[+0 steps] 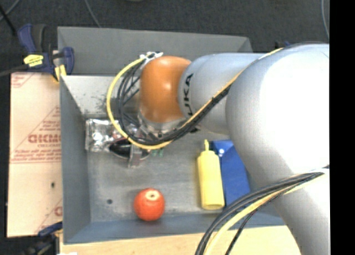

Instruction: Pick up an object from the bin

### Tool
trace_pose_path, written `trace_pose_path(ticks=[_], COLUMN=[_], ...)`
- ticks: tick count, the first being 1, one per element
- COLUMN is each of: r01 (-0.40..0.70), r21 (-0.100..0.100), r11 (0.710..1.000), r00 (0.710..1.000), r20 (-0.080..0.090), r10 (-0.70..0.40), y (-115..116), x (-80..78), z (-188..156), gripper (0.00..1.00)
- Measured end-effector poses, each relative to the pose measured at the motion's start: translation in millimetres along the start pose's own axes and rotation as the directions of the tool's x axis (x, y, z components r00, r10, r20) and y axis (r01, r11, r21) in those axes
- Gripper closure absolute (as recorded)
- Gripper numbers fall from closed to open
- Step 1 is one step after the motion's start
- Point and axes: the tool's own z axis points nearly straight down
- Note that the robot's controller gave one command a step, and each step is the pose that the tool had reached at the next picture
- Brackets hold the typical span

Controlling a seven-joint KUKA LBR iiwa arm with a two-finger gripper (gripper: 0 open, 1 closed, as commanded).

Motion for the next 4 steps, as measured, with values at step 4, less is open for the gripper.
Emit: trace_pose_path(ticks=[4], r01=[-0.004], r21=[0.0], r11=[1.0], r00=[1.0], r20=[0.0], r10=[0.004], y=[0.1], x=[0.0], z=[0.0], gripper=[1.0])
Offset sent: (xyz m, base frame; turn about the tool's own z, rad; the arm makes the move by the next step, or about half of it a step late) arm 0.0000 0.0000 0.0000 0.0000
